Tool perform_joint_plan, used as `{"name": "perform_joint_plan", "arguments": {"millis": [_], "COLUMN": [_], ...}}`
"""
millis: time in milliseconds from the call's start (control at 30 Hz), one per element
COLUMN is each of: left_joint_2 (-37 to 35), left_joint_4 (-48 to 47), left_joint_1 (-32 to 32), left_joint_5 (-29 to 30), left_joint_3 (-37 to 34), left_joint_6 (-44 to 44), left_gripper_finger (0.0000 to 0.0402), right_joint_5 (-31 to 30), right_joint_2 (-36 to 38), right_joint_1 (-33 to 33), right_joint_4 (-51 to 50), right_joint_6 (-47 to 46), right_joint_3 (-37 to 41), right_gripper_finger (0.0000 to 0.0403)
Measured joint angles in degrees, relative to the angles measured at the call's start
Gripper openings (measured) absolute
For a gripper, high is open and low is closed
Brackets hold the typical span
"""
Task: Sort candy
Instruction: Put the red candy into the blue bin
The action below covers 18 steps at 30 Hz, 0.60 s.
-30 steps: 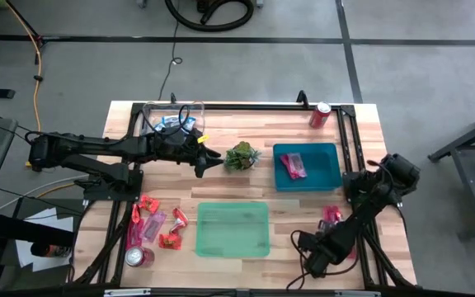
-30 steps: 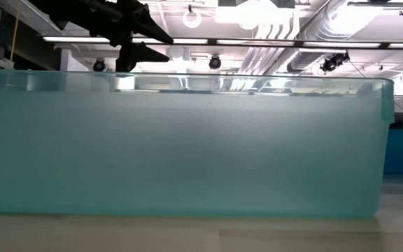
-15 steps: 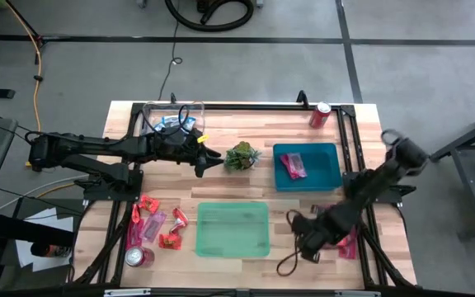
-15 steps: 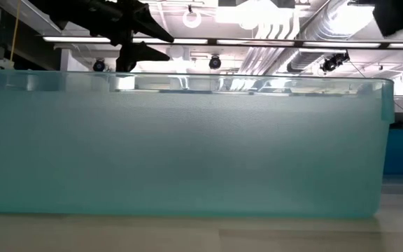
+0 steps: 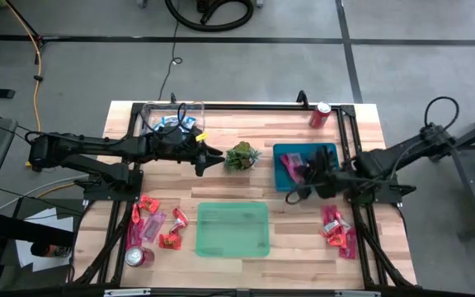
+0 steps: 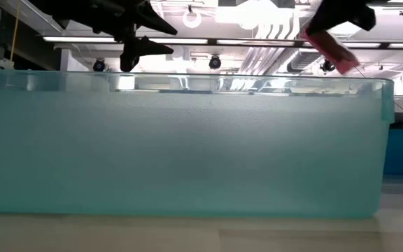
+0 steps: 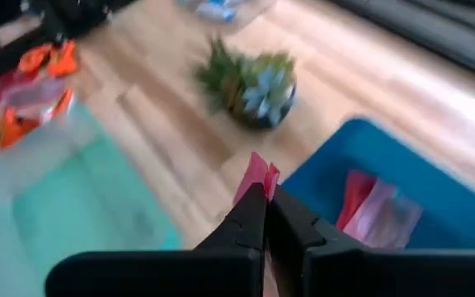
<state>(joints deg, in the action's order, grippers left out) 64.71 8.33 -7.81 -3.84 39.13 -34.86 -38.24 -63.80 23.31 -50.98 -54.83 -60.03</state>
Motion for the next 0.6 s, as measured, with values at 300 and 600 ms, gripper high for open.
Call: {"name": "perform_joint_plan", "arguments": {"millis": [300,600], "left_joint_2": [0.0,0.0], "left_joint_4": [1.13,7.24], "left_joint_1": [0.0,0.0], "left_joint_5": [0.0,-0.02], "left_joint_3": [0.0,0.0], "left_joint_6": [0.09,2.01], "left_gripper_finger": [0.0165,0.0165], "right_joint_5": [1.72,13.68], "right_joint_2": [2.01,2.01], "right_joint_1": [-8.67,-17.26], "right_joint_4": [16.78,32.57], "right_joint_6": [17.62,33.18], "right_joint_3": [0.0,-0.02], "right_gripper_finger": [0.0,0.0]}}
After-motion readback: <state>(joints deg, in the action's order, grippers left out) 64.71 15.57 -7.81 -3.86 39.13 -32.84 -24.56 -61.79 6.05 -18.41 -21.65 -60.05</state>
